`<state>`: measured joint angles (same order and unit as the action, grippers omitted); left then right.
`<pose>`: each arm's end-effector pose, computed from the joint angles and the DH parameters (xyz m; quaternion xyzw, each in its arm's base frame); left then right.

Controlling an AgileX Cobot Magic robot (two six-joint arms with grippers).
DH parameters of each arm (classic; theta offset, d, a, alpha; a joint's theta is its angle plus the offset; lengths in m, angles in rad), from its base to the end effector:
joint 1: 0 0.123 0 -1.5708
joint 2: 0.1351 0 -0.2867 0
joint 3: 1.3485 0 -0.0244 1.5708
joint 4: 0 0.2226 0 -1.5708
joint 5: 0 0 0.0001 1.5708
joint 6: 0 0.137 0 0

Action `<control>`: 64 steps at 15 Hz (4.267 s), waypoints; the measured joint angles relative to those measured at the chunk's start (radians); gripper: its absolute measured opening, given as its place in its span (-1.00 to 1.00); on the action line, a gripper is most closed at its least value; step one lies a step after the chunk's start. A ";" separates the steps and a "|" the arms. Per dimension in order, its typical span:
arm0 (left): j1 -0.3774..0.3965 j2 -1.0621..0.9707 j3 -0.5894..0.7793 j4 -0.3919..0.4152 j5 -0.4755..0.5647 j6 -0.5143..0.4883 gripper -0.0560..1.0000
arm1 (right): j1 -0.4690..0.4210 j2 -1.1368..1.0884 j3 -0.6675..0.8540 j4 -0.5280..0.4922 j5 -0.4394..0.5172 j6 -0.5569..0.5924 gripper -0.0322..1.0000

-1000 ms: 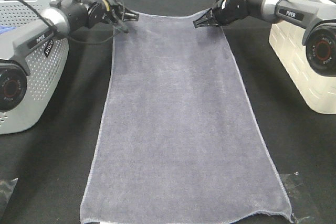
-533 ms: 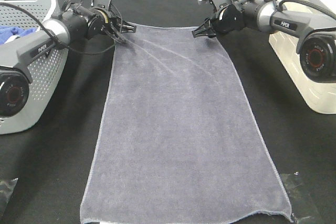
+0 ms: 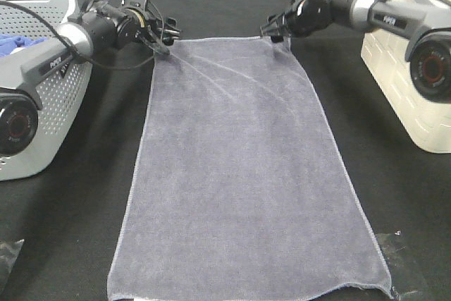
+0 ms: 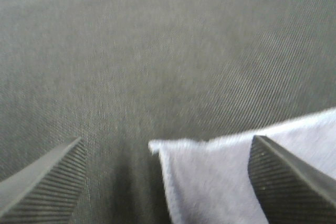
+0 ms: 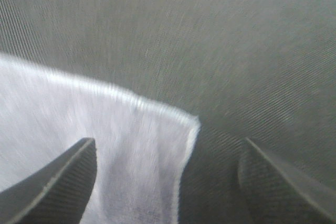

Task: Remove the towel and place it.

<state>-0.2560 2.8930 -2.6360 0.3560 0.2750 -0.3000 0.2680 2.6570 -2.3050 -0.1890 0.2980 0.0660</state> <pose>0.6151 -0.1476 0.0852 0.1001 0.8347 -0.0176 0.5412 0.5870 0.1533 0.1140 -0.1532 0.8607 0.0130 0.4854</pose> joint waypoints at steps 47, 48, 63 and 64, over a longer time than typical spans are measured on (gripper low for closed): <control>-0.175 -2.192 1.698 -0.209 0.939 0.188 0.62 | 0.000 -1.842 1.411 0.284 0.921 -0.025 0.44; -0.175 -2.289 1.762 -0.219 0.941 0.201 0.62 | 0.000 -1.918 1.472 0.286 0.921 -0.025 0.44; -0.175 -2.773 2.135 -0.462 0.782 0.484 0.62 | 0.000 -2.619 1.779 0.273 0.817 -0.187 0.44; -0.175 -2.773 2.135 -0.471 0.782 0.492 0.62 | 0.000 -2.619 1.792 0.273 0.792 -0.187 0.44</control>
<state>-0.4310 0.1200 -0.5010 -0.1150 1.0570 0.1920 0.2680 0.0380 -0.5130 0.0840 1.0900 -0.1210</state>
